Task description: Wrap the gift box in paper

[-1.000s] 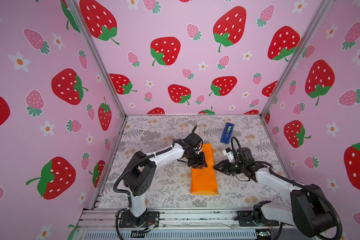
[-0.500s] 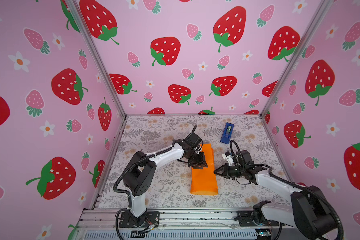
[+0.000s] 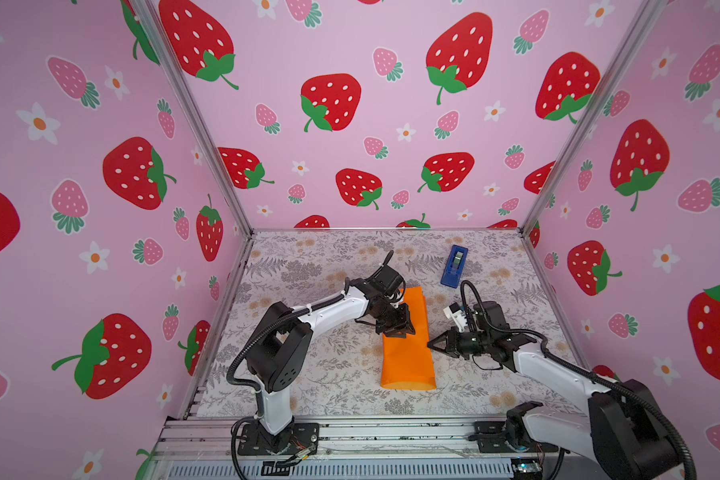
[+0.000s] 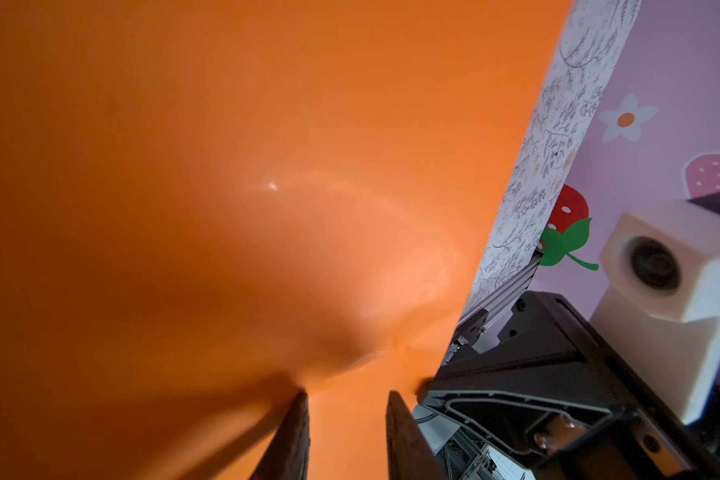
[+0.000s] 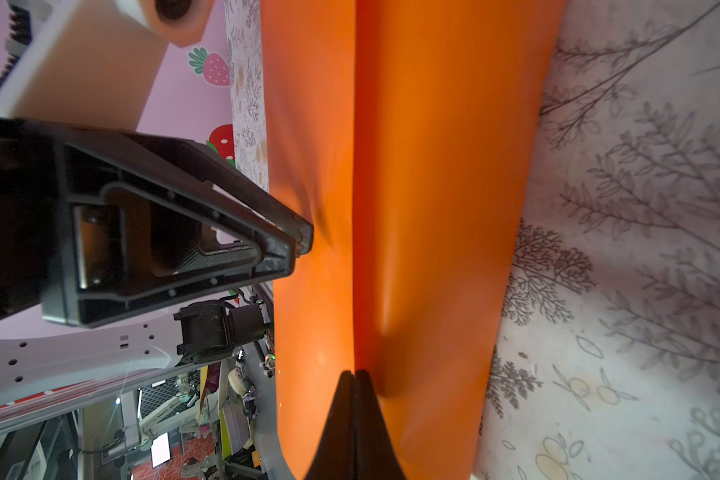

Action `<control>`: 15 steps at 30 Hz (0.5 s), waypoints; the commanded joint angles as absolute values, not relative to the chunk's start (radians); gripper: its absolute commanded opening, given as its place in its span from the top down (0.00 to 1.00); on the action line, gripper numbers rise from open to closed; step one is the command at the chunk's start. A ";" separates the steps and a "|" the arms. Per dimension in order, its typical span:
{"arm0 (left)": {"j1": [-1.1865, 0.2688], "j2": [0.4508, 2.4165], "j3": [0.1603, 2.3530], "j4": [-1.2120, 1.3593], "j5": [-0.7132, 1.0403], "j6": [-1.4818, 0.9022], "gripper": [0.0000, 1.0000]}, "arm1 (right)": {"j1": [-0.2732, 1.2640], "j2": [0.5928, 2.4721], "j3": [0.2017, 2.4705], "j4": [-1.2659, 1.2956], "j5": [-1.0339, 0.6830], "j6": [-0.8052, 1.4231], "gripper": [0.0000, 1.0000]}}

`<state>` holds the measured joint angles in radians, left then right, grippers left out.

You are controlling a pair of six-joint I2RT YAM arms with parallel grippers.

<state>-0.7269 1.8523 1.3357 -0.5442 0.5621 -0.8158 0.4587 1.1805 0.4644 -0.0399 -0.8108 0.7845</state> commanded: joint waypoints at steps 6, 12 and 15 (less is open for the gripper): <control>-0.730 1.885 1.309 -0.579 0.517 -0.823 0.66 | 0.467 1.176 0.433 -0.002 -0.866 0.808 0.82; -0.730 1.881 1.310 -0.579 0.518 -0.824 0.65 | 0.467 1.155 0.432 -0.013 -0.852 0.811 0.90; -0.730 1.874 1.315 -0.581 0.518 -0.825 0.65 | 0.468 1.143 0.436 -0.026 -0.842 0.807 1.00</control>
